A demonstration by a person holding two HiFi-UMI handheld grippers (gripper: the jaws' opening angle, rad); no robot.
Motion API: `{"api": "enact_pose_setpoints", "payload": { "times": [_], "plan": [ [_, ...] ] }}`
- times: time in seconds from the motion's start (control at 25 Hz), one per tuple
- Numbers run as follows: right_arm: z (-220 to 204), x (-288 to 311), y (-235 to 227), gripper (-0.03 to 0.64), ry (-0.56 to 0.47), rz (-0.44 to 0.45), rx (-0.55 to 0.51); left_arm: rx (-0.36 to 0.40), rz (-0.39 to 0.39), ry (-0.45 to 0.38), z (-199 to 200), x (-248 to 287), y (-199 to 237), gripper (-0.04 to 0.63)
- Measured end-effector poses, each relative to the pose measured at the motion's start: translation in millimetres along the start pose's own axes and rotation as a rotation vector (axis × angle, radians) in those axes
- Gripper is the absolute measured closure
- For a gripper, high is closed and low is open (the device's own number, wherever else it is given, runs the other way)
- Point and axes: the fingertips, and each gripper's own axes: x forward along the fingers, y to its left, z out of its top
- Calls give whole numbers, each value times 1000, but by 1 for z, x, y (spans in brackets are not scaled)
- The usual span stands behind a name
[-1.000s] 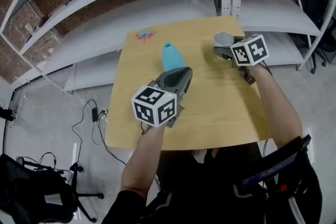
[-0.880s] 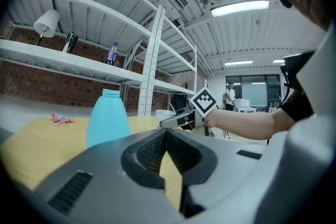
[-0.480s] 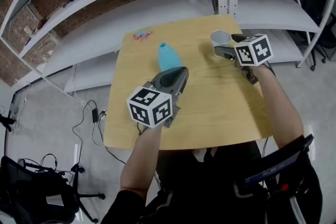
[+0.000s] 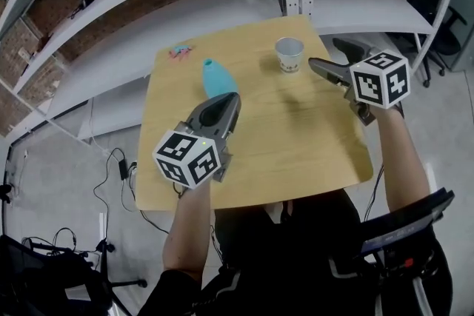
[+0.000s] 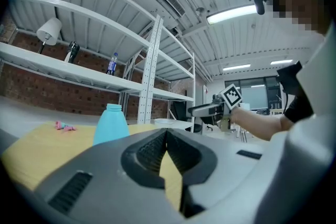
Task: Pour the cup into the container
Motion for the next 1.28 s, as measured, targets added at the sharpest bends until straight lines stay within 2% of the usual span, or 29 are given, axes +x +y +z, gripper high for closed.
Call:
{"api": "enact_pose_setpoints", "payload": {
  "times": [0.16,0.4,0.52,0.64,0.88,1.04,1.28],
  "plan": [
    [5,-22,19,366,-67,-2,23,-13,30,-35,4,-15,0,597],
    [10,-31,39,487,-118,10,42,-22,65,-60,13,-25,-5,597],
    [7,-39,47,585,-137,0,60,-22,73,-66,15,-34,-15,597],
    [2,-50,56,617,-143,4,74,-19,78,-65,13,-44,-27,597],
    [-6,-85,84,617,-143,26,58,-38,74,-51,5,-64,-61,597],
    [-10,-119,99,617,-154,24,53,-24,85,-56,5,-81,-91,597],
    [-34,-180,134,617,-133,22,37,-50,79,-61,-4,-110,-147,597]
  ]
}}
